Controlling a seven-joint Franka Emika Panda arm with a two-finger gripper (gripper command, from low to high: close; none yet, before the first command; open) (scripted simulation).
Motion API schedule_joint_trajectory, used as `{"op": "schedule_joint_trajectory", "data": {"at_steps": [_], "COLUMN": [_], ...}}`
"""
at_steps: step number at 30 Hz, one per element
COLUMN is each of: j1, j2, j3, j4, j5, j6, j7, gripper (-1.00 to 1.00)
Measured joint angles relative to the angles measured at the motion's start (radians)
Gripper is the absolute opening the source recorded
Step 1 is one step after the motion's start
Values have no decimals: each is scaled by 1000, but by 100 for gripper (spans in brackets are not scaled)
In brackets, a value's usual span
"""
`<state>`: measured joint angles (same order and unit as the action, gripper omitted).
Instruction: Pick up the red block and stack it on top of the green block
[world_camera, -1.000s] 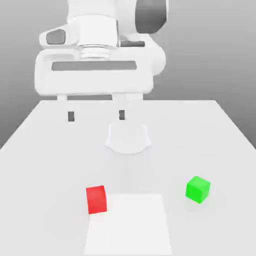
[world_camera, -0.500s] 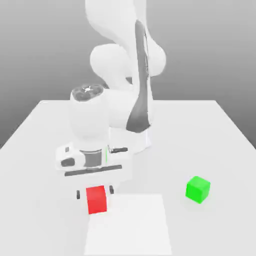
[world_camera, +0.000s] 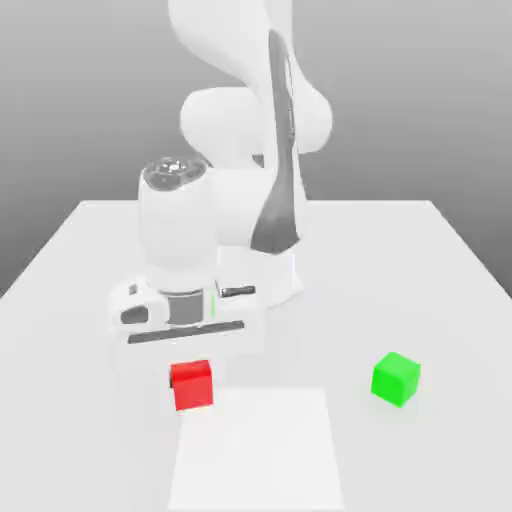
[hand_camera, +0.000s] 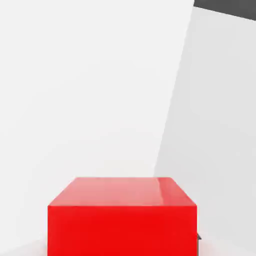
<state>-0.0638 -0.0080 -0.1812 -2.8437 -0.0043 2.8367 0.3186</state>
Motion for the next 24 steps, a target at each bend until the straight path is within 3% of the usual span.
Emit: {"op": "schedule_joint_trajectory", "data": {"at_steps": [14, 21, 22, 24], "j1": [483, 504, 506, 505], "j2": [-169, 46, 66, 66], "j3": [341, 351, 346, 346], "j4": [-15, -6, -5, -5], "j5": [76, -24, -40, -40], "j6": [-155, 49, 69, 69], "j7": [-182, -121, -110, -110], "gripper": [-100, -100, 100, 100]}}
